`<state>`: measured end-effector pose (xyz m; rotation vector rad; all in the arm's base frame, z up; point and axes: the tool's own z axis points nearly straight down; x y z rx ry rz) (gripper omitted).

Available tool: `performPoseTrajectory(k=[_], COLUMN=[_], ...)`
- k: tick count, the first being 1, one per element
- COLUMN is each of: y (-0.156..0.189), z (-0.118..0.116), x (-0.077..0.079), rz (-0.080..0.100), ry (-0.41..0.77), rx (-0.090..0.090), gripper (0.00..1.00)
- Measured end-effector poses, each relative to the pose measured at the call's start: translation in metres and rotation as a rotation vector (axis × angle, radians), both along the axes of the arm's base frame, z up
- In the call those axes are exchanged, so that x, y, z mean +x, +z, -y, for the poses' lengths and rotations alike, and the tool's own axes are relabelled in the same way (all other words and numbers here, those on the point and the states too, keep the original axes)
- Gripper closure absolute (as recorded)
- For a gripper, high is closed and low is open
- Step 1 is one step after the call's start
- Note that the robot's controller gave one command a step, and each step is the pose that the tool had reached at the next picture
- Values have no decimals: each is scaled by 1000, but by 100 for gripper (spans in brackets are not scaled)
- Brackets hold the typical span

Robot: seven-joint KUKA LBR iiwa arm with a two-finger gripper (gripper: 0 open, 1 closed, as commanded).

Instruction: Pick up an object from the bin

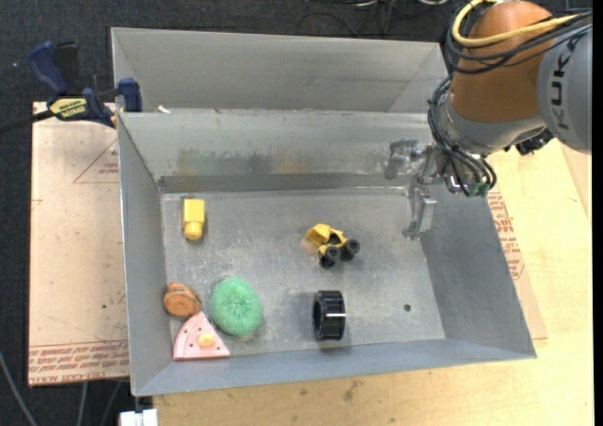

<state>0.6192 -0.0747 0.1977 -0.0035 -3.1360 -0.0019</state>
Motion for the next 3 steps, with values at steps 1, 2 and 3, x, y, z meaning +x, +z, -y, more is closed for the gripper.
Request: performPoseTrajectory(k=[1, 2, 3], y=[5, -9, -70], z=[0, -7, -24], x=[1, 7, 9], rz=[8, 15, 13], ry=[1, 78, 248], rx=[-1, -3, -1], gripper=[0, 0, 0])
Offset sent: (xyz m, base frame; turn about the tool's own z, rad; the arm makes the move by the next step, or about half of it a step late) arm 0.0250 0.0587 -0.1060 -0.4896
